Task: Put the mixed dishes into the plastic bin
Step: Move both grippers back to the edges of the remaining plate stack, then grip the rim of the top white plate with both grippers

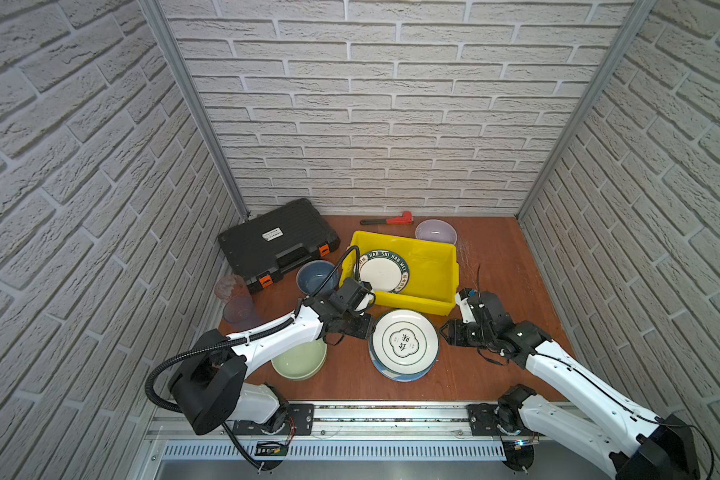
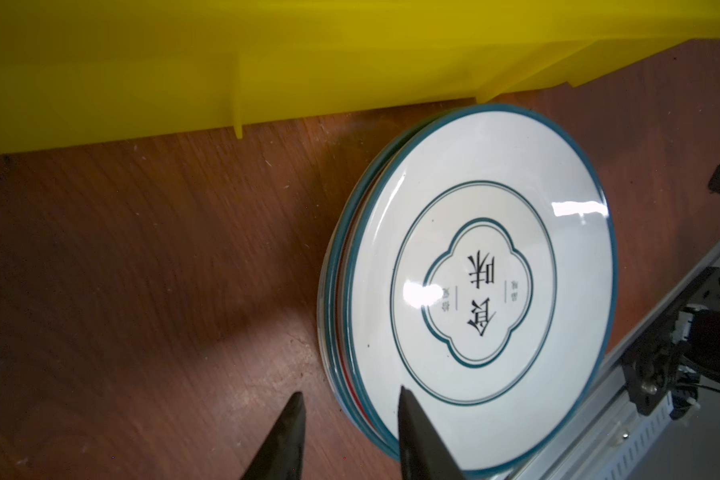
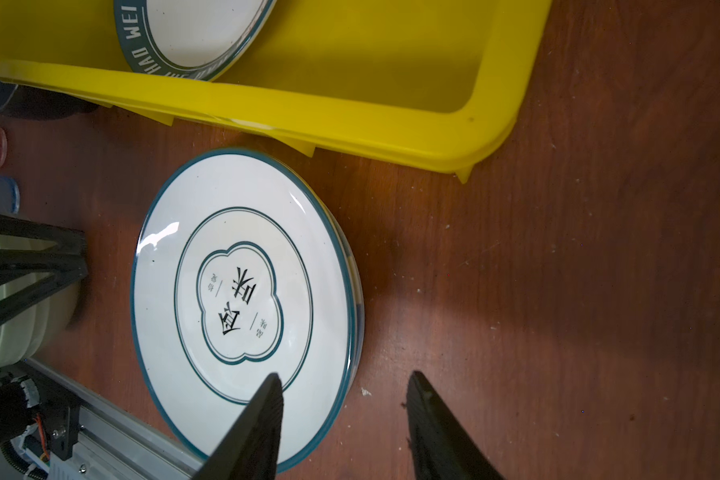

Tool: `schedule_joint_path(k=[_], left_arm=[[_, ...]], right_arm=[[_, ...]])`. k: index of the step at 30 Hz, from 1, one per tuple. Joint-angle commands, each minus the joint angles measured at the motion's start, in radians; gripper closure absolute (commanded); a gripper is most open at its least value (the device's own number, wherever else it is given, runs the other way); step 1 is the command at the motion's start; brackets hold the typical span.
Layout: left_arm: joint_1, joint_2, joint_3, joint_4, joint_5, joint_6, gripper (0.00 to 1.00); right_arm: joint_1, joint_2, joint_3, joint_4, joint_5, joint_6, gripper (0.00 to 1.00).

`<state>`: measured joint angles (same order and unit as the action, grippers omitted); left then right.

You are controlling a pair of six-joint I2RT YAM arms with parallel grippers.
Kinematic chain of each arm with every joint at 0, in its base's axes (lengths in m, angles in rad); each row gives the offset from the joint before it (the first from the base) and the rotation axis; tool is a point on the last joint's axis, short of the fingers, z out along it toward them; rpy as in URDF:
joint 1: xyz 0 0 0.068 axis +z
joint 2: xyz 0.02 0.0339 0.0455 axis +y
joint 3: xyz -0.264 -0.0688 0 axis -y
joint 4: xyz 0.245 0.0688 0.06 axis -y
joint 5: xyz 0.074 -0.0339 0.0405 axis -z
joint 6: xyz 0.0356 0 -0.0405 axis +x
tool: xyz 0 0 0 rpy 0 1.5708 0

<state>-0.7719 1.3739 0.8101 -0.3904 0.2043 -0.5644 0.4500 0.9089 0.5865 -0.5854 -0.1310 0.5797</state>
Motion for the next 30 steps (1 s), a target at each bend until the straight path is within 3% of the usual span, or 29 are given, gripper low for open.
schedule_joint_path(k=[1,13,30], left_arm=[[-0.012,0.003,-0.019,0.078,-0.016,-0.028,0.62],[-0.041,0.048,-0.065,0.134,-0.025,-0.045,0.68],[-0.064,0.083,-0.088,0.177,-0.028,-0.075,0.75]], right_arm=[[0.008,-0.008,-0.024,0.075,-0.026,0.043,0.50],[0.009,-0.013,-0.089,0.137,-0.047,0.092,0.52],[0.009,0.093,-0.134,0.271,-0.124,0.124,0.65]])
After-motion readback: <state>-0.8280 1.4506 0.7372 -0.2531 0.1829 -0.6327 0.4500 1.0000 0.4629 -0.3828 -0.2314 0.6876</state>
